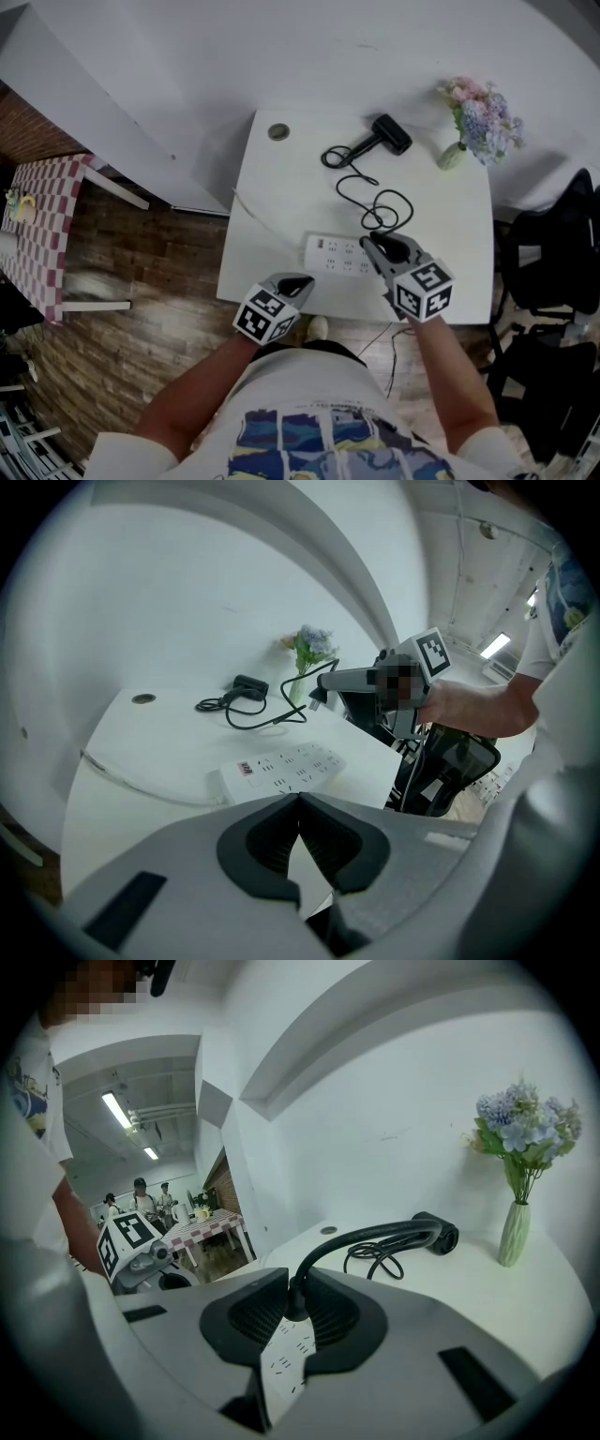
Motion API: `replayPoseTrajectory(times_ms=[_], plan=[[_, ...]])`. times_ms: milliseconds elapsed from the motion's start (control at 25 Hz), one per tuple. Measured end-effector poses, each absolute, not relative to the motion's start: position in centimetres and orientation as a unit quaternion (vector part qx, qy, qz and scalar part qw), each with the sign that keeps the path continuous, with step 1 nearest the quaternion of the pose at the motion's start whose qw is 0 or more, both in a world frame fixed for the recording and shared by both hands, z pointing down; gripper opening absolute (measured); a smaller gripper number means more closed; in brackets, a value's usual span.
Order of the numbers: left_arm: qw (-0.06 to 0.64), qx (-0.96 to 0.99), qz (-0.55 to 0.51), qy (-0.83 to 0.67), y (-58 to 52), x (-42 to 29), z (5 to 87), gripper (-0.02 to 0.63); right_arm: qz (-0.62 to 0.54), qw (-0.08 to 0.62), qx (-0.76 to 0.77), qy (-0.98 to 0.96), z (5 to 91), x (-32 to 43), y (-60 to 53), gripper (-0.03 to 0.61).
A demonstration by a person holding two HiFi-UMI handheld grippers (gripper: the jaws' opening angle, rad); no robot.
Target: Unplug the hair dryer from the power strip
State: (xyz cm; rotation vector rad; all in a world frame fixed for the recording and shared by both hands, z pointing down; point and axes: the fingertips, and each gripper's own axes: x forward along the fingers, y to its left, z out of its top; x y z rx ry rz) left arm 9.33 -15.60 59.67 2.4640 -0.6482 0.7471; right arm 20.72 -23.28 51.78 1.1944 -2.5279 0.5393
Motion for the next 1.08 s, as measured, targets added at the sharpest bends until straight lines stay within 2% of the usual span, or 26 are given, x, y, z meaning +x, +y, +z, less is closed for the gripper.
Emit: replayPoseTrajectory(times_ms=[1080], plan=[[0.256, 0.898, 0.263, -0.243, -14.8, 7.7, 59.9, 0.003, 0.214, 0.132, 0.430, -0.867, 53.0, 21.8, -23.6, 0.051]])
